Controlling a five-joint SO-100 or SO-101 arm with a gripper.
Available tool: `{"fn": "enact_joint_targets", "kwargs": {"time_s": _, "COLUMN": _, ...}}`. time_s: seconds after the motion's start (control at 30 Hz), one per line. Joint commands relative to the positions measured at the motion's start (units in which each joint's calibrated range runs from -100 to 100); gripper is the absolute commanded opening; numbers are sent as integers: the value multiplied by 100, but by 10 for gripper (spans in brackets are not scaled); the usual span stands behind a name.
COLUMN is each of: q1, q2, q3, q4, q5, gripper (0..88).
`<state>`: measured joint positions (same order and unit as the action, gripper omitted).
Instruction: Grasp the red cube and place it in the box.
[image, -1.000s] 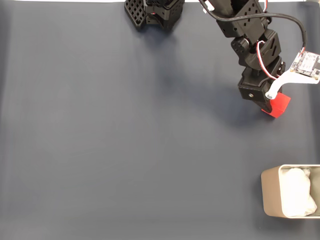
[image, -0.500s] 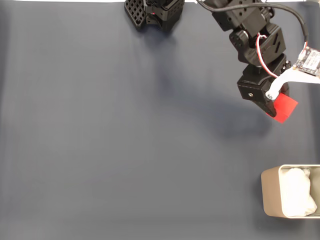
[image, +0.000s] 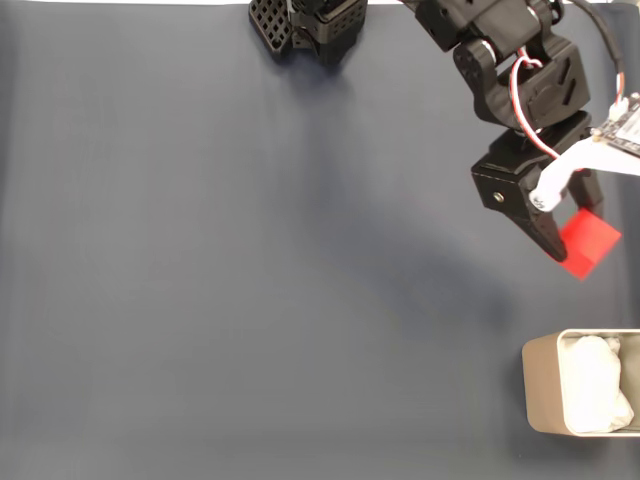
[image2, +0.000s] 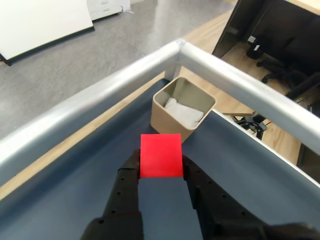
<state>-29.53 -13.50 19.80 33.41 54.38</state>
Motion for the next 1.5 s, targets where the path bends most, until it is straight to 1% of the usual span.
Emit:
{"fn": "enact_joint_targets", "kwargs": {"time_s": 0.0, "q1": 147, "q2": 120, "q3": -785, "q4": 52, "q5": -20, "gripper": 121}}
{"fn": "enact_joint_targets", "kwargs": {"time_s": 0.37, "q1": 403, "q2": 1506, "q3": -2564, "q4": 126, "q5": -54, "gripper": 124}}
{"fn": "enact_joint_targets", "kwargs": {"time_s": 0.77, "q1": 531, "q2": 2763, "q3": -3896, "q4": 126, "q5": -49, "gripper": 125}}
{"fn": "enact_joint_targets", "kwargs": {"time_s": 1.23, "q1": 488, "q2": 3768, "q3": -4955, "q4": 126, "q5": -20, "gripper": 126}}
{"fn": "enact_joint_targets", "kwargs": {"time_s": 1.47, "q1": 488, "q2": 3941, "q3": -5046, "q4": 126, "q5": -20, "gripper": 128}}
